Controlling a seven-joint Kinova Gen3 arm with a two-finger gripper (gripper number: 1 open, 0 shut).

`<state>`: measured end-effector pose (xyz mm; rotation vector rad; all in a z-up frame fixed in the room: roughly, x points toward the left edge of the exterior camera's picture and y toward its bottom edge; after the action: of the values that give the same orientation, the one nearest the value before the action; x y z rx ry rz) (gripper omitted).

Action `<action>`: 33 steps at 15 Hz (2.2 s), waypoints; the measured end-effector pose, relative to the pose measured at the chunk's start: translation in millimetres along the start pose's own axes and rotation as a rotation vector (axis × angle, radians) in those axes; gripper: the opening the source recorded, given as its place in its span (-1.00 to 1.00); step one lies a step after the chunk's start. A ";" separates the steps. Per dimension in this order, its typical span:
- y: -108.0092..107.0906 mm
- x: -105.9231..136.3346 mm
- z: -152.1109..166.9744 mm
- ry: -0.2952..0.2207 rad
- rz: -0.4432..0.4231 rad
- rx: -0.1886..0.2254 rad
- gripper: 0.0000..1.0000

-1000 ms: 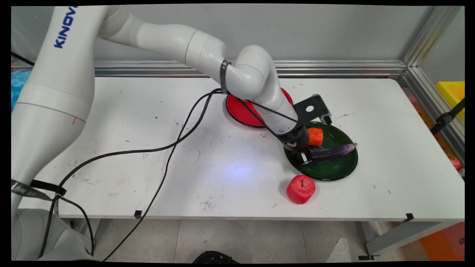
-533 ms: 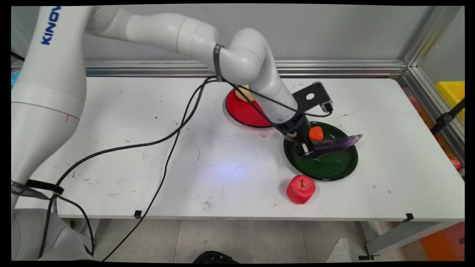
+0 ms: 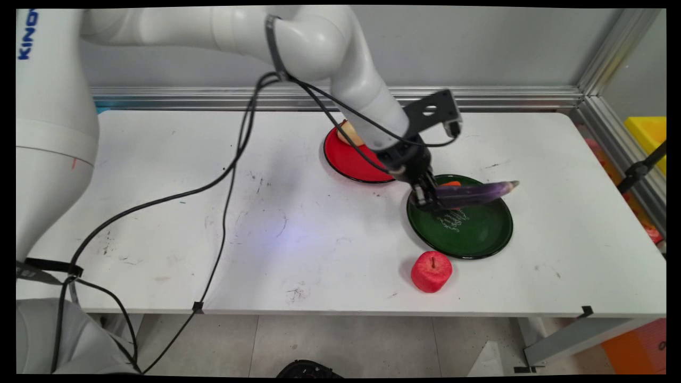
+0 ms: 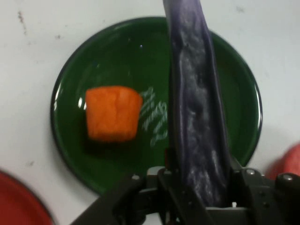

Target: Place the picked object on the table

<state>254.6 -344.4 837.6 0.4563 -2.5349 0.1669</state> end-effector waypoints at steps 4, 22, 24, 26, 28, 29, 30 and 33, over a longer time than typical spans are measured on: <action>-8.1 -36.5 -34.8 -0.048 0.033 0.005 -1.00; -32.5 -185.1 -68.5 -0.199 0.025 0.023 -1.00; -36.7 -189.2 -65.7 -0.197 0.021 0.027 -1.00; -41.0 -194.2 -63.0 -0.194 0.015 0.028 -1.00; -44.0 -198.5 -60.3 -0.190 0.010 0.024 -1.00; -44.7 -200.2 -59.4 -0.188 0.006 0.021 -1.00; -45.1 -201.5 -58.4 -0.187 0.004 0.018 1.00; -45.9 -203.8 -56.0 -0.181 -0.003 0.009 1.00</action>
<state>459.9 -317.0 775.0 0.4986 -2.7108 0.1419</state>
